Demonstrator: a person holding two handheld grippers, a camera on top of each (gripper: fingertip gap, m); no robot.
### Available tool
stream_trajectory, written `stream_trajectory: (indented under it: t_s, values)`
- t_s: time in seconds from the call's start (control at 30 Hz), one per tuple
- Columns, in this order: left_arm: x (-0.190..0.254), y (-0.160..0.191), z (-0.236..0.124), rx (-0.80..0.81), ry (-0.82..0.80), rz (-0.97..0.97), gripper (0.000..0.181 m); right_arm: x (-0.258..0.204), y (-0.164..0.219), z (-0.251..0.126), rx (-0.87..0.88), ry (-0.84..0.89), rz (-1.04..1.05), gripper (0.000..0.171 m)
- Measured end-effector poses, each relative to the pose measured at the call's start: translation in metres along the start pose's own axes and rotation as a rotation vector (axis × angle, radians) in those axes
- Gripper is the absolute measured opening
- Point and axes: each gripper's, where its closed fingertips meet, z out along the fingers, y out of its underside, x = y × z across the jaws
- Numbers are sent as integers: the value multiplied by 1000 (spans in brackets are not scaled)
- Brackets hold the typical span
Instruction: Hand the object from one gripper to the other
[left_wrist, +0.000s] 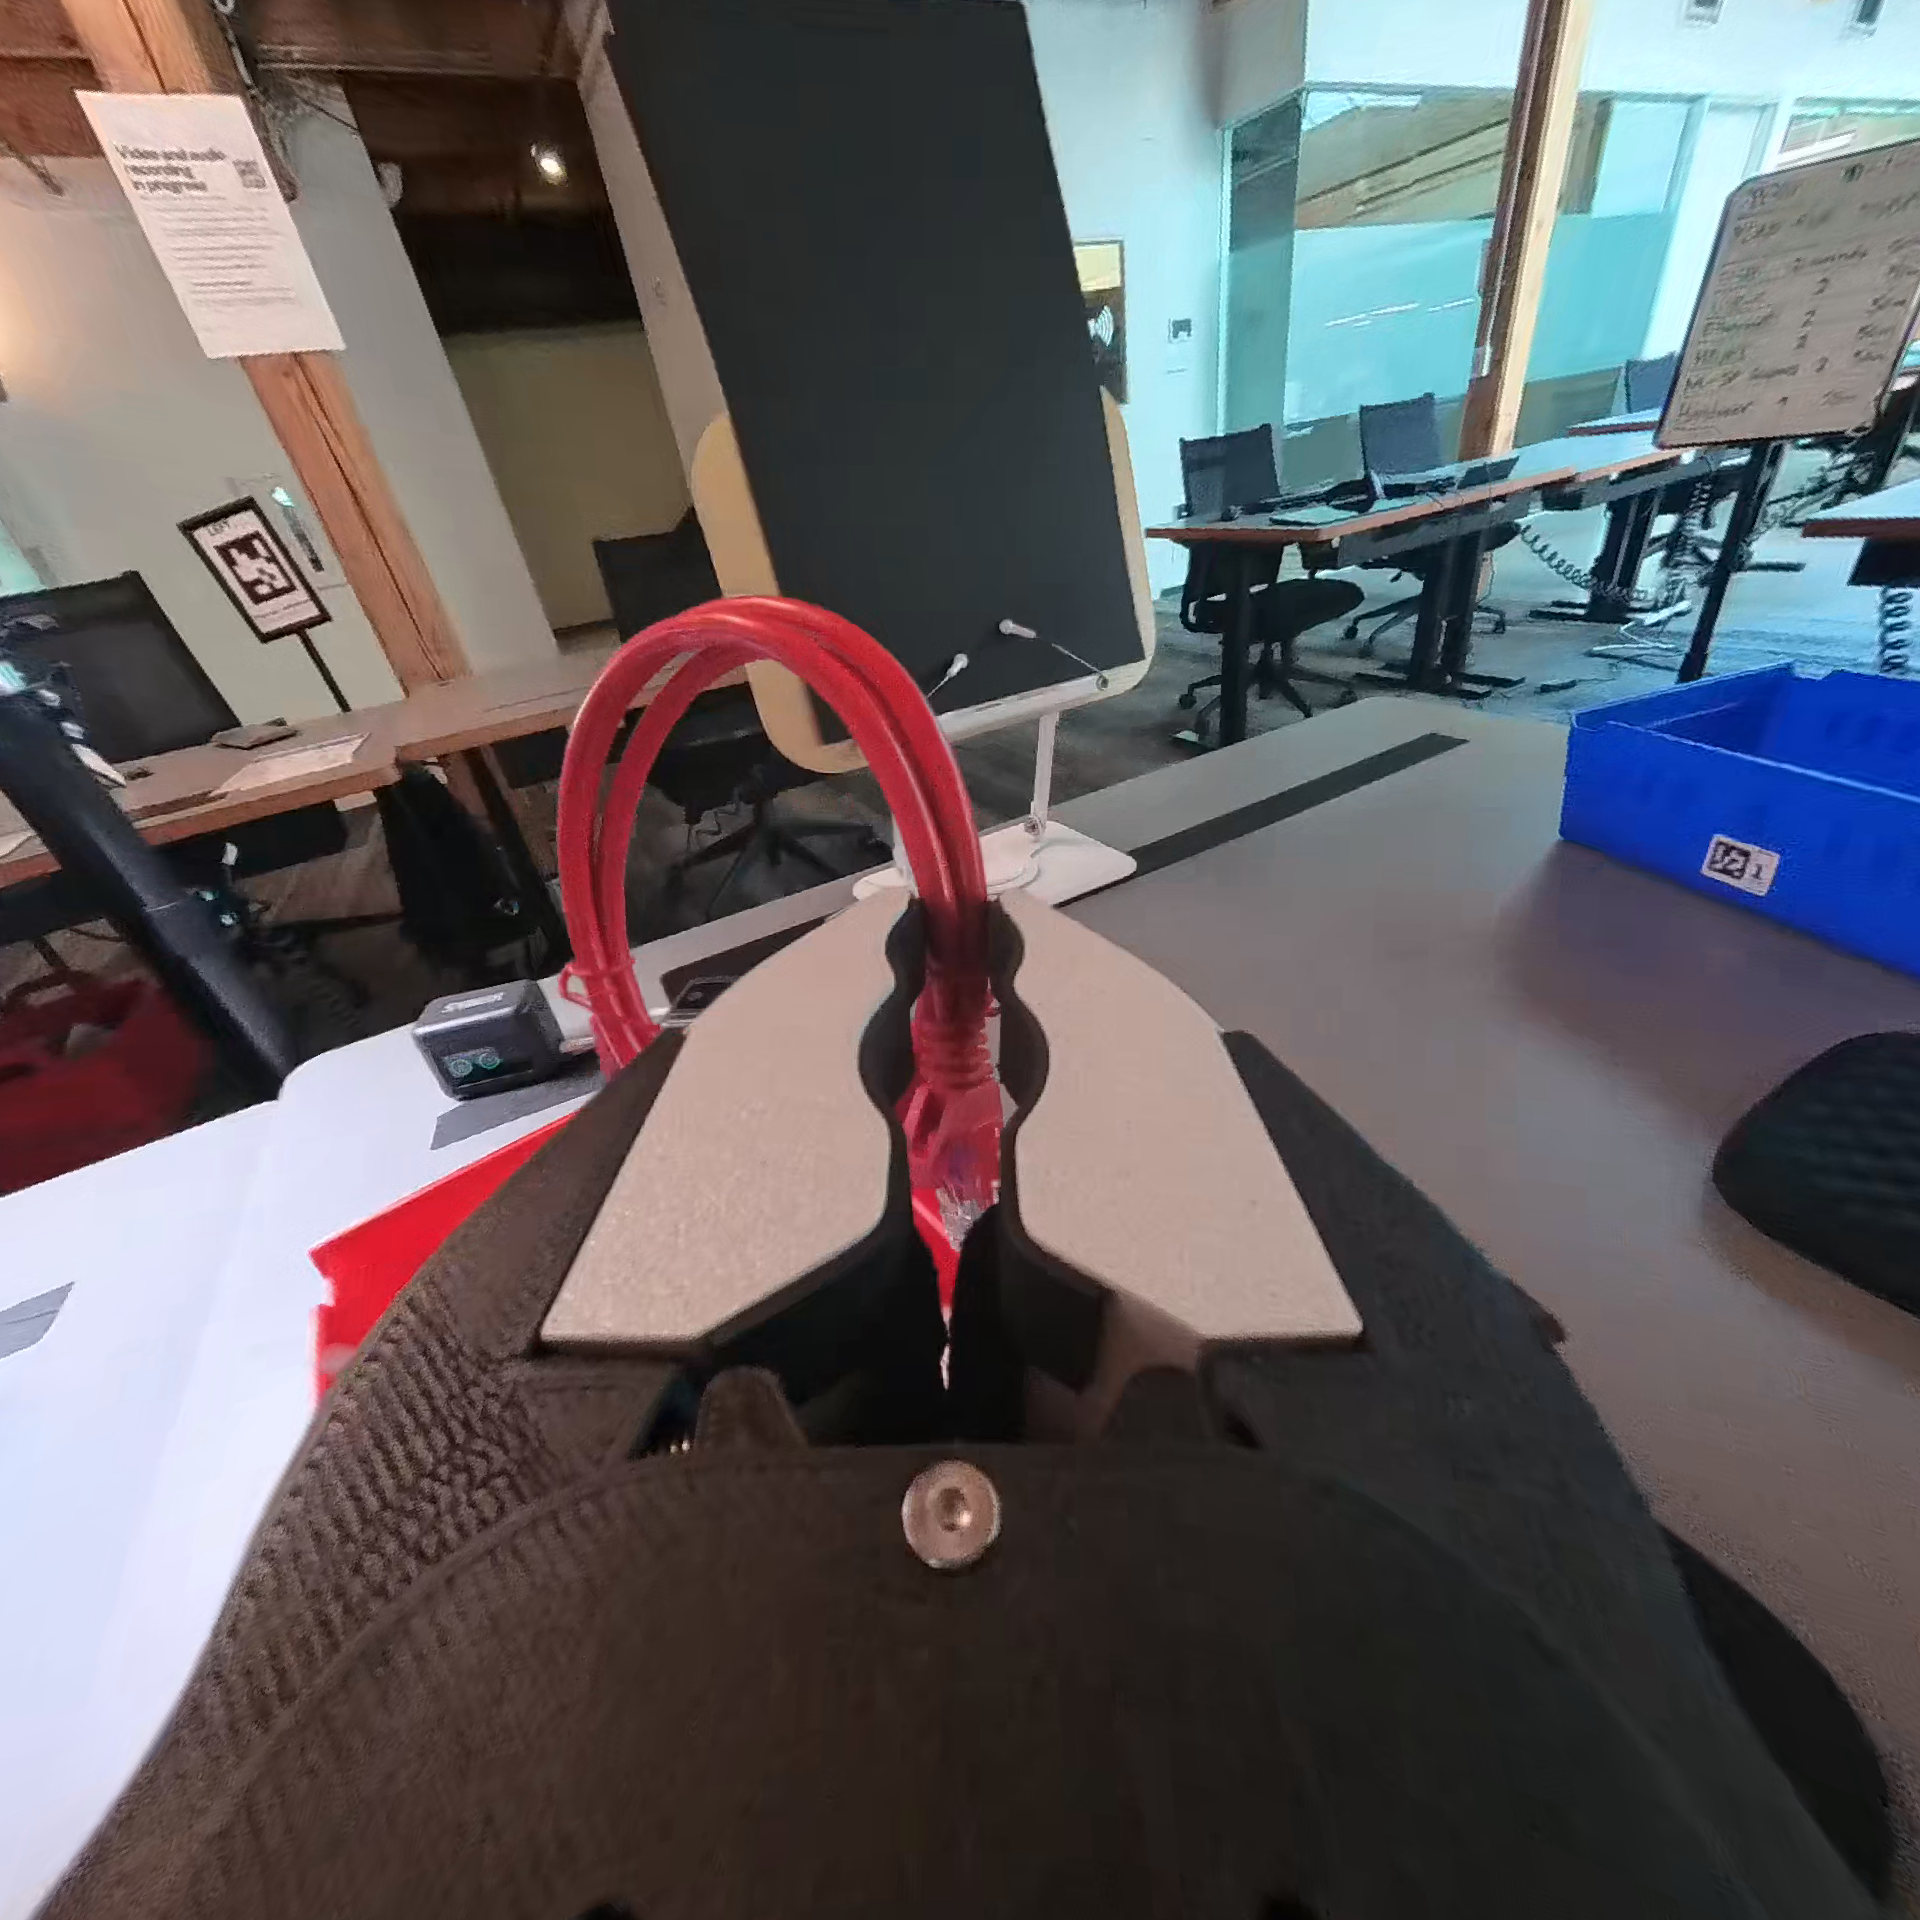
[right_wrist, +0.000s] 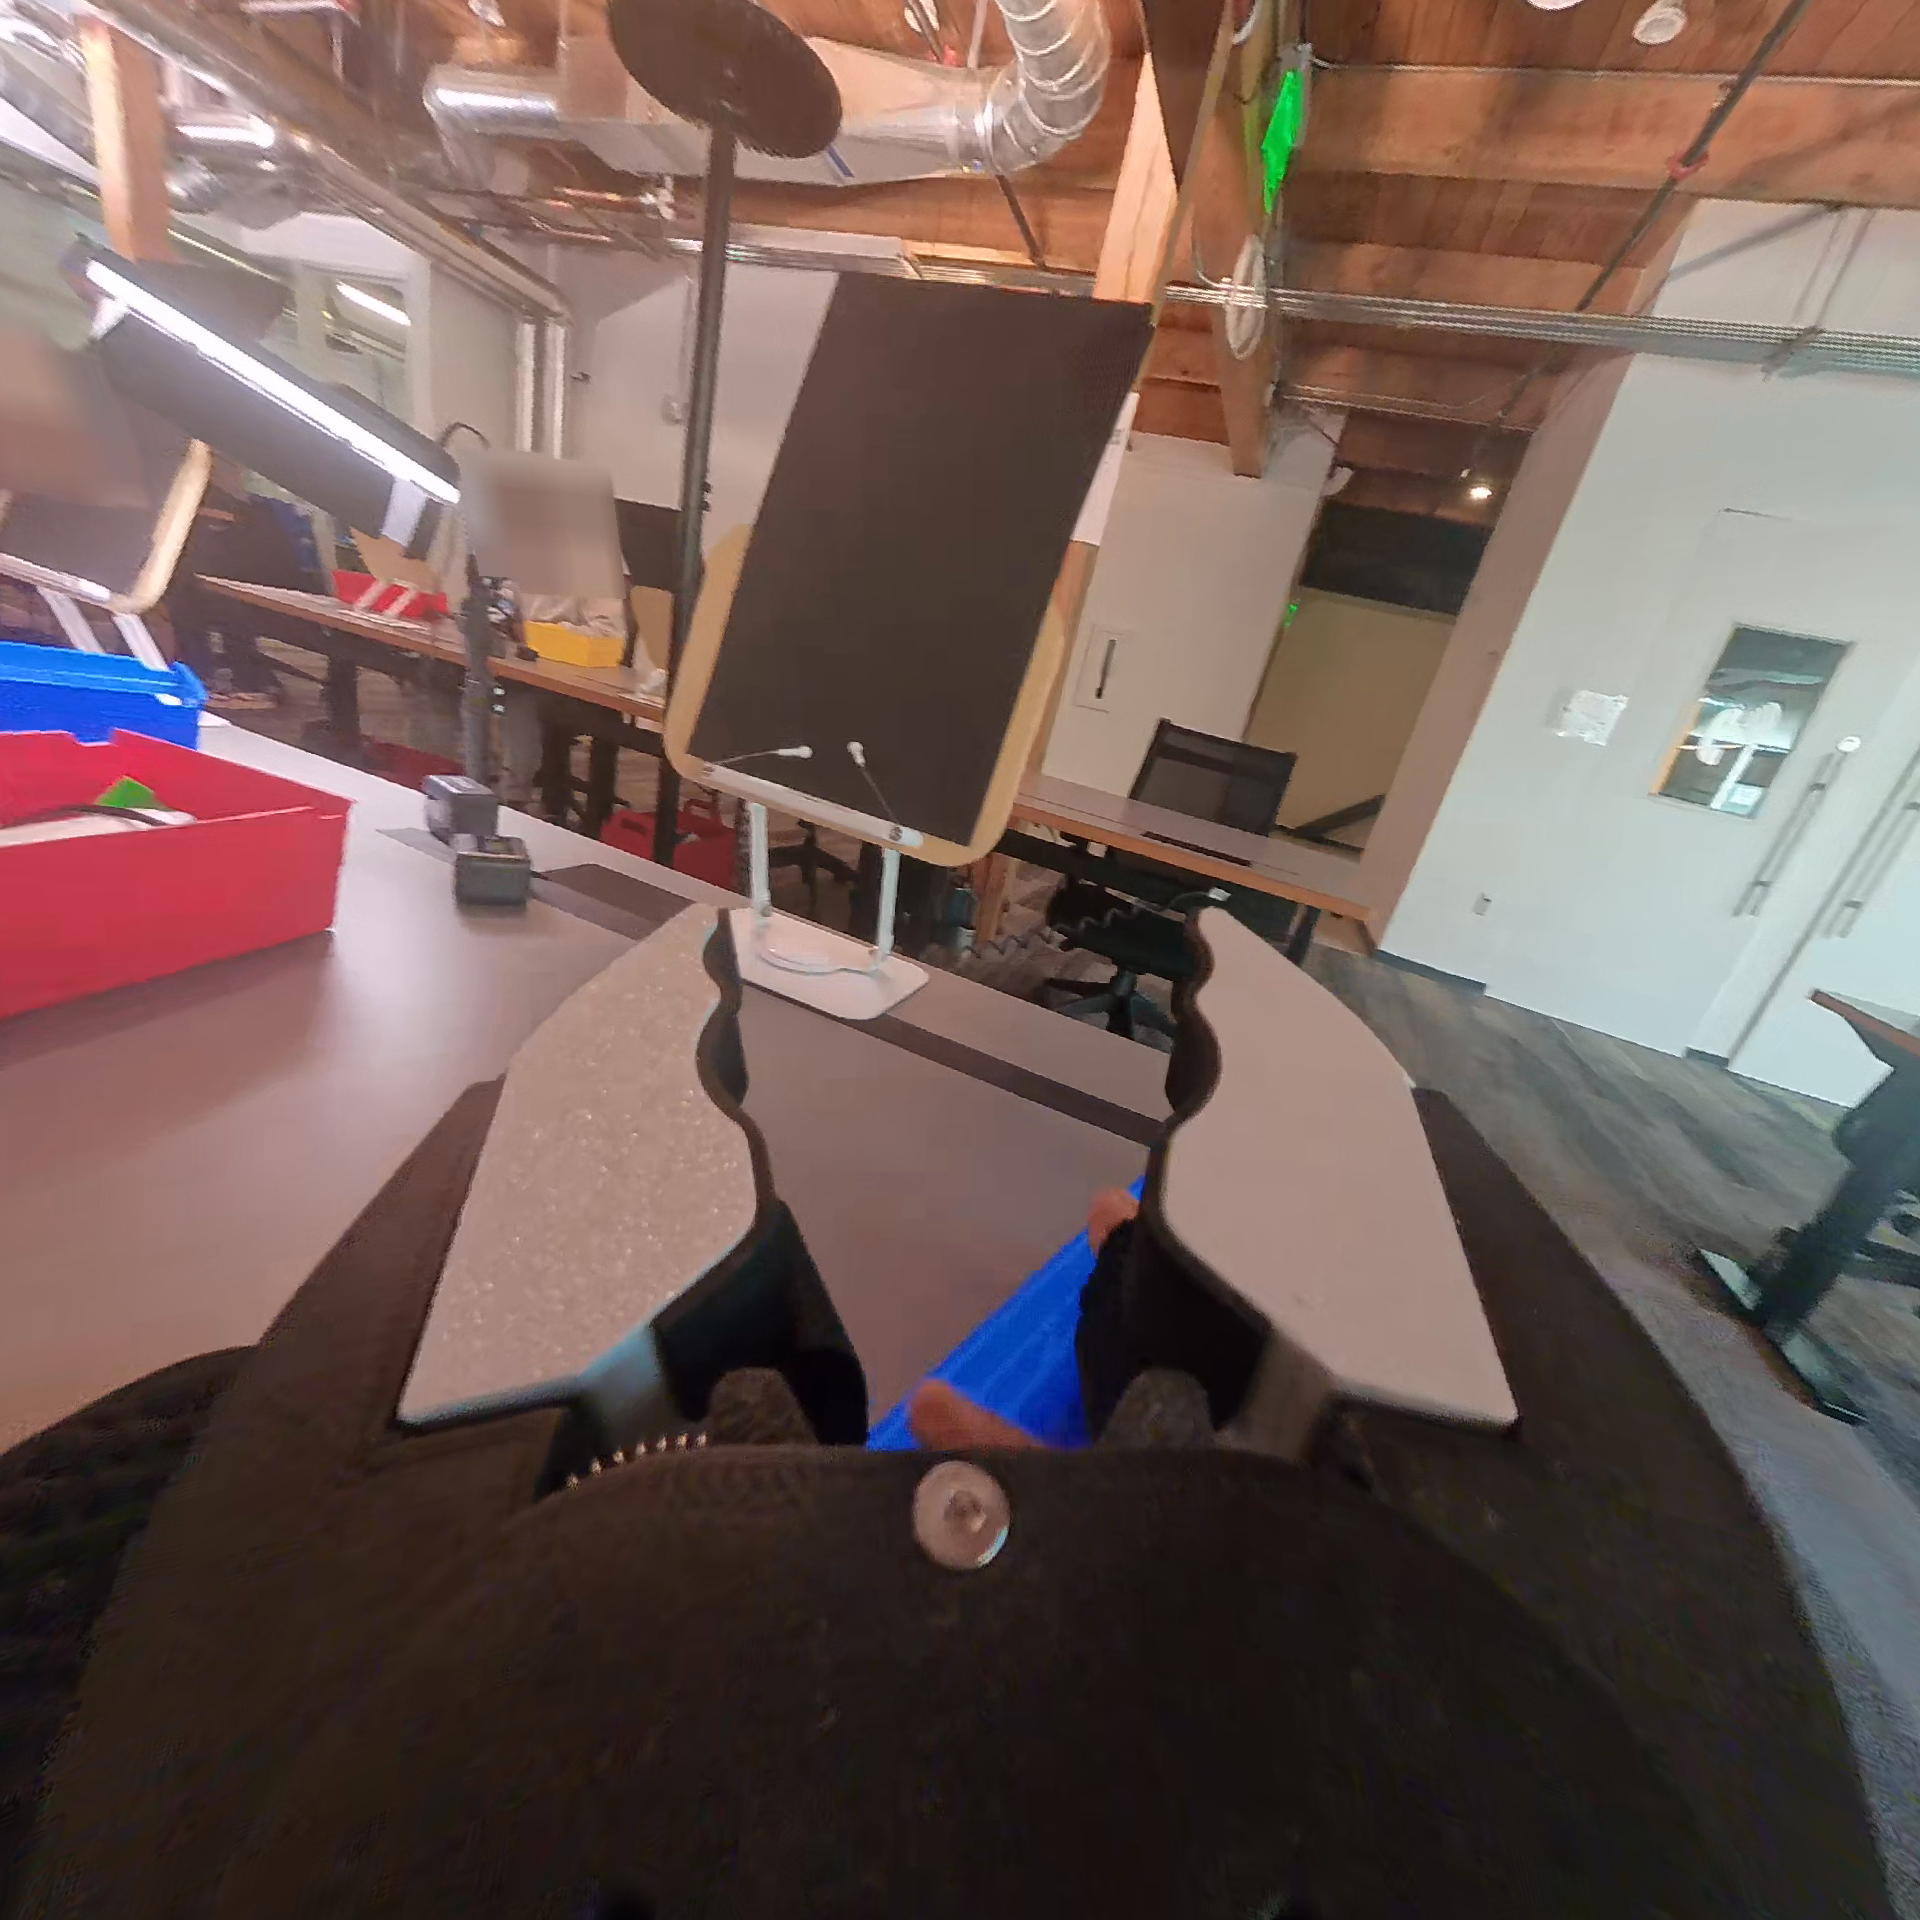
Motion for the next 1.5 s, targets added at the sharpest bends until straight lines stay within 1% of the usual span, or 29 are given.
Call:
stream_trajectory:
  t_s: [0.07, 0.1, 0.17, 0.23, 0.33, 0.4, 0.47, 0.53, 0.6, 0.67, 0.73, 0.77, 0.83, 0.9, 0.93, 1.0, 1.07, 1.17, 1.3, 1.37, 1.43, 1.5]
  values:
    - [8, -9, -1, 64, 22, 27, 11, -9, -3, 2, 4, -25, 19, 78]
    - [22, -17, -3, 133, 78, 27, 11, -15, -6, 3, 15, -40, 41, 75]
    - [59, -36, -10, 307, 220, 6, 10, -34, -15, 6, 58, -115, 114, 68]
    - [100, -47, -16, 455, 316, 2, 11, -62, -26, 9, 111, -227, 191, 65]
    - [169, -42, -14, 553, 389, 50, 11, -116, -34, 16, 143, -418, 310, 64]
    - [217, -26, -10, 558, 432, 61, 11, -164, -34, 14, 134, -590, 401, 66]
    - [264, -5, -9, 547, 490, 66, 11, -215, -28, 5, 108, -764, 495, 67]
    - [299, 14, -11, 537, 518, 70, 11, -252, -18, -4, 77, -862, 592, 63]
    - [324, 31, -11, 537, 503, 127, 10, -275, -10, -10, 51, -910, 691, 56]
    - [340, 43, -12, 545, 488, 201, 10, -288, -4, -12, 12, -942, 759, 53]
    - [347, 48, -12, 545, 501, 187, 10, -300, 6, -11, -59, -966, 760, 50]
    - [349, 51, -11, 526, 510, 193, 10, -306, 9, -14, -78, -1005, 759, 46]
    - [349, 58, -7, 500, 511, 216, 11, -311, 8, -17, -79, -1058, 789, 39]
    - [351, 64, -6, 487, 526, 202, 11, -314, 7, -18, -67, -1089, 807, 28]
    - [353, 67, -4, 475, 538, 205, 11, -314, 7, -19, -55, -1103, 803, 14]
    - [356, 72, -4, 464, 570, 195, 11, -315, 11, -20, -47, -1105, 736, 12]
    - [359, 74, -6, 444, 666, 123, 12, -317, 16, -24, -48, -1124, 622, 12]
    - [352, 60, -17, 451, 850, -161, 23, -320, 25, -29, -28, -1120, 381, 12]
    - [339, 48, -19, 335, 1035, -529, 38, -327, 37, -37, 61, -1108, 47, 12]
    - [336, 45, -19, 276, 1085, -640, 38, -332, 46, -37, 52, -1089, -57, 12]
    - [337, 42, -24, 256, 1144, -696, 38, -337, 53, -37, 60, -1076, -150, 12]
    - [337, 40, -26, 238, 1169, -741, 29, -342, 59, -38, 79, -1069, -227, 12]
